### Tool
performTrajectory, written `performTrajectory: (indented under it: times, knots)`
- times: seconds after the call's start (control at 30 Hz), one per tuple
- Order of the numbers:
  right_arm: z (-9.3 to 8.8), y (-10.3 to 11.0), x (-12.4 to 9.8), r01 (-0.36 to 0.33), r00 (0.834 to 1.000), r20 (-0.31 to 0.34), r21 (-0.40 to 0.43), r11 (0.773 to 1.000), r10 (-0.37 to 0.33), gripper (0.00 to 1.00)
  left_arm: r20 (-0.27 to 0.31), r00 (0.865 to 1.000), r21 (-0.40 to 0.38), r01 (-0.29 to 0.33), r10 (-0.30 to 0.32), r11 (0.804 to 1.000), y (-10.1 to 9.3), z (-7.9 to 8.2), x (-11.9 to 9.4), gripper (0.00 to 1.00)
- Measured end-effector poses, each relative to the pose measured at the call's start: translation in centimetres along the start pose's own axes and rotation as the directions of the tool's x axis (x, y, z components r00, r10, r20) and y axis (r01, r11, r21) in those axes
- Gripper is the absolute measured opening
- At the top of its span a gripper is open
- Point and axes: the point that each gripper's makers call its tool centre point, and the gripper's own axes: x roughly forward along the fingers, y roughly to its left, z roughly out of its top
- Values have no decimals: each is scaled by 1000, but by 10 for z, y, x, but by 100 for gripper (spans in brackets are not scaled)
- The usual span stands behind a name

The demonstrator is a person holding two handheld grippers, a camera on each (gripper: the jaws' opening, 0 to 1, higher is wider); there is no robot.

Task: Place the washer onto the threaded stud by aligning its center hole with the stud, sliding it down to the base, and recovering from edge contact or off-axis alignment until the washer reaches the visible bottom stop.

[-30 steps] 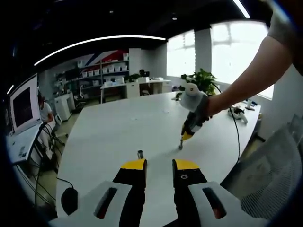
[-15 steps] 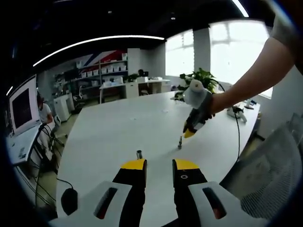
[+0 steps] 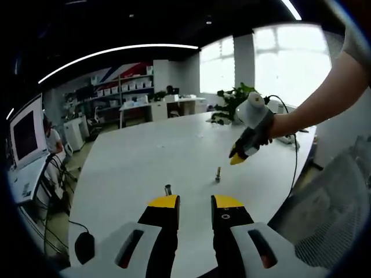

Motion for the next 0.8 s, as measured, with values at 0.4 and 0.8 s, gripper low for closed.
performTrajectory:
  times: [0.4,0.8]
  knots:
    - [2,2,-30,57,988,139,110,992,-72,19,-2,1000,13,7,-7,1000,-3,0,0,20]
    - [-11,-2,-72,115,950,258,243,963,-178,19,0,1000,25,15,-15,1000,-5,1,1,20]
